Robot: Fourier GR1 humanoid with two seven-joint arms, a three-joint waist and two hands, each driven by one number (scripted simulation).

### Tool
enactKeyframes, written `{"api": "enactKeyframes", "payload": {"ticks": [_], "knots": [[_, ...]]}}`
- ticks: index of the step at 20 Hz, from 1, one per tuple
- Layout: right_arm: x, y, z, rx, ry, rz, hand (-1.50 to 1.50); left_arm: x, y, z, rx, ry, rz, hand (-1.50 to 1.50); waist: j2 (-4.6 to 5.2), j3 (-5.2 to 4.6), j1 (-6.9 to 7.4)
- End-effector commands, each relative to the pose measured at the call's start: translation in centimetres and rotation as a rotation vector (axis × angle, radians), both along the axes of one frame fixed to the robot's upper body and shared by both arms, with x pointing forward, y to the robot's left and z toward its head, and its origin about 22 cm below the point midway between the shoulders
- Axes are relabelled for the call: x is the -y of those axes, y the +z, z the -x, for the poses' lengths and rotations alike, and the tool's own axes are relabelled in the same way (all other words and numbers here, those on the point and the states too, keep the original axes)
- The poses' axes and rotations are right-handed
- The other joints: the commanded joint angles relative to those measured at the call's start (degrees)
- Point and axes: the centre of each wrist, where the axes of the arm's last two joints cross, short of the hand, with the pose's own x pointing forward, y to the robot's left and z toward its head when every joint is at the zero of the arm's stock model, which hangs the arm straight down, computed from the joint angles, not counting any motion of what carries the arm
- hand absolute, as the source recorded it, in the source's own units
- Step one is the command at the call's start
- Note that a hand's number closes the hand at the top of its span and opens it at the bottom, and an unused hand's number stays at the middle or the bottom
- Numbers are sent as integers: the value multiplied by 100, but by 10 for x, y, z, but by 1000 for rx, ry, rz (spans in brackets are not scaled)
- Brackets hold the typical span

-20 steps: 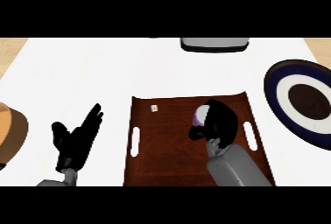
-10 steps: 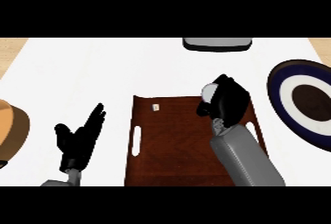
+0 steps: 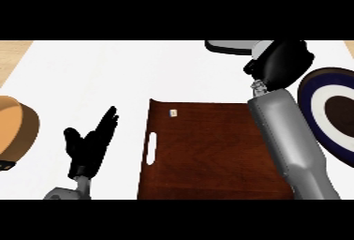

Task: Pick the can from the tray and place it in the plate

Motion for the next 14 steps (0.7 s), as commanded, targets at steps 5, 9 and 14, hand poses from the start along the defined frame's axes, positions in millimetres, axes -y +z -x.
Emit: {"api": "enactKeyframes", "payload": {"ticks": [5, 9, 14], "knots": [[16, 35, -14, 392, -277, -129, 150, -4, -6, 1, -65, 6, -14, 0, 3, -6, -38], [41, 33, -10, 514, -324, -141, 150, -8, -6, 6, -67, 15, 0, 0, -11, 4, -91], [65, 12, 1, 593, -387, -106, 150, -16, -12, 12, -81, 33, -7, 0, -54, -2, -194]]}}
